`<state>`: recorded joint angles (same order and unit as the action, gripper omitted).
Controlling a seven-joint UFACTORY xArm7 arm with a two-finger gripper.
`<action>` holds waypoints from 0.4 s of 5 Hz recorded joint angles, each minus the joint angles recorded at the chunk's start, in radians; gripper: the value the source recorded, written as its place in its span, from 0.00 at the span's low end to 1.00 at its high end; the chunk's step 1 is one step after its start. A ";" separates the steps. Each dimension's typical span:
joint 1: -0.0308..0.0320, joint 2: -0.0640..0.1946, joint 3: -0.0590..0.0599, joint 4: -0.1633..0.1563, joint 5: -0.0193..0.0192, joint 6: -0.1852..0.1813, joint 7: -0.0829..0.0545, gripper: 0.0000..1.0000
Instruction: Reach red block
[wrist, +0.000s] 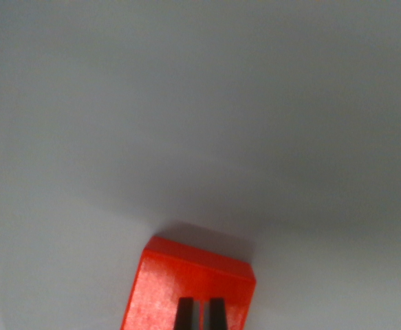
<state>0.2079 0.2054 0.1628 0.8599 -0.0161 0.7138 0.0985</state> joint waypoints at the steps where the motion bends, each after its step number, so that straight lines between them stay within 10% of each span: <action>1: 0.0033 0.005 0.003 -0.014 0.0001 -0.018 0.003 0.00; 2: 0.0033 0.005 0.003 -0.014 0.0001 -0.018 0.003 0.00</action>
<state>0.2112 0.2103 0.1661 0.8459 -0.0160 0.6957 0.1013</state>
